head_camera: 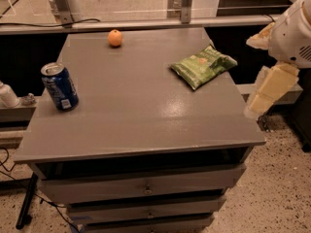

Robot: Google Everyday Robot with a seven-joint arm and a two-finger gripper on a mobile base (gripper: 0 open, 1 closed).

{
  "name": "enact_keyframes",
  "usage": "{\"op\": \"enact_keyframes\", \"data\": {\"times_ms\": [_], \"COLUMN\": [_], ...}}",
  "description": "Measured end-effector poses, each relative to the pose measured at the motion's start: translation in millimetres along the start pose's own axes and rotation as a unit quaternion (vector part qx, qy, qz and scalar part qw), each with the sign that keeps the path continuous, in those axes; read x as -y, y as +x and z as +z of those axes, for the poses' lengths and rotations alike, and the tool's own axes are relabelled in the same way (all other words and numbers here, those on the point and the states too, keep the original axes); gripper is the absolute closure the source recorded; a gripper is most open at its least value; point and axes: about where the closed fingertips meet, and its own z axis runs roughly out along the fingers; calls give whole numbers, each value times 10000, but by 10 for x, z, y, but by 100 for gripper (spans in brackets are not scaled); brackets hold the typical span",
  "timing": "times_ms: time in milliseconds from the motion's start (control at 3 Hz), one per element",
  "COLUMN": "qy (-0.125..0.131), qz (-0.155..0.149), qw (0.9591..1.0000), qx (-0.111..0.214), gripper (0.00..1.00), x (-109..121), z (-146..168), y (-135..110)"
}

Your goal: Move green jalapeno chip bag near pepsi can

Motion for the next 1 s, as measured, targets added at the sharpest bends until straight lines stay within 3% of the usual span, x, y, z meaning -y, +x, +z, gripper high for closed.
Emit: {"op": "enact_keyframes", "data": {"times_ms": [333,1000], "qy": [209,159], "qz": [-14,467], "qw": [9989,9943], "qx": [409,941], "gripper": [0,0], "x": [415,1302], "z": [310,1035], "y": [-105,-34]}}
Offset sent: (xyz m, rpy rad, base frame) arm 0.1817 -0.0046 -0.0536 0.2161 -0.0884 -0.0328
